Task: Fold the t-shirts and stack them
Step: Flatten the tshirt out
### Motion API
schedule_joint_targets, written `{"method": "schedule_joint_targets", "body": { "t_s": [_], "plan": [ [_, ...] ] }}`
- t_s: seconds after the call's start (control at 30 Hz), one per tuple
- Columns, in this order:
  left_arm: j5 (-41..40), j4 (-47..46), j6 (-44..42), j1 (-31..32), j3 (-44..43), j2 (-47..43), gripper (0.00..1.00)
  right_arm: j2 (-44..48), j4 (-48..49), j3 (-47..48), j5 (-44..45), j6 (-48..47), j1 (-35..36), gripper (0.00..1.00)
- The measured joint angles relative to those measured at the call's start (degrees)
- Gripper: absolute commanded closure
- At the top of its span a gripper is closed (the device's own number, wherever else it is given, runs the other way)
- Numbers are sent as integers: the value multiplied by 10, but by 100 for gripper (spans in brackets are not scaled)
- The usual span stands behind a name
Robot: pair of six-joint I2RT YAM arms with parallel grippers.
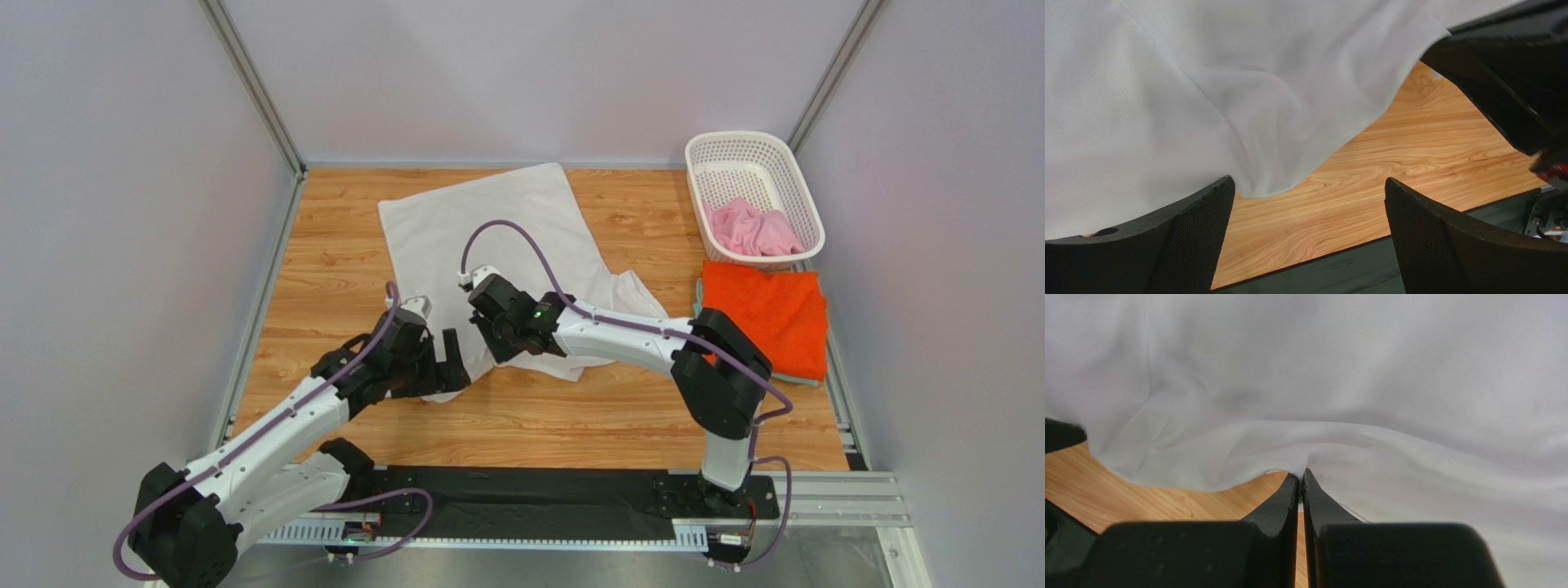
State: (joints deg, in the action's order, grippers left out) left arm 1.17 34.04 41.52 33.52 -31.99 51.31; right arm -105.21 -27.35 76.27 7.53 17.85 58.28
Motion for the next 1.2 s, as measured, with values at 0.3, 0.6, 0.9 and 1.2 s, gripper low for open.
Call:
{"method": "schedule_joint_targets", "body": {
  "t_s": [0.3, 0.6, 0.9, 1.2],
  "plan": [
    [-32, 9, -5, 17, -13, 40, 2, -97, -15, 64, -75, -20, -49, 90],
    [-83, 1, -3, 17, -30, 121, 12, -115, -16, 82, -143, -30, -75, 66],
    [-144, 3, 12, 17, -74, 187, 58, -21, -15, 20, -198, -33, -74, 55],
    [-147, 2, 12, 16, -89, 216, 58, 66, 23, -67, -236, -28, -59, 51]
  ]
}}
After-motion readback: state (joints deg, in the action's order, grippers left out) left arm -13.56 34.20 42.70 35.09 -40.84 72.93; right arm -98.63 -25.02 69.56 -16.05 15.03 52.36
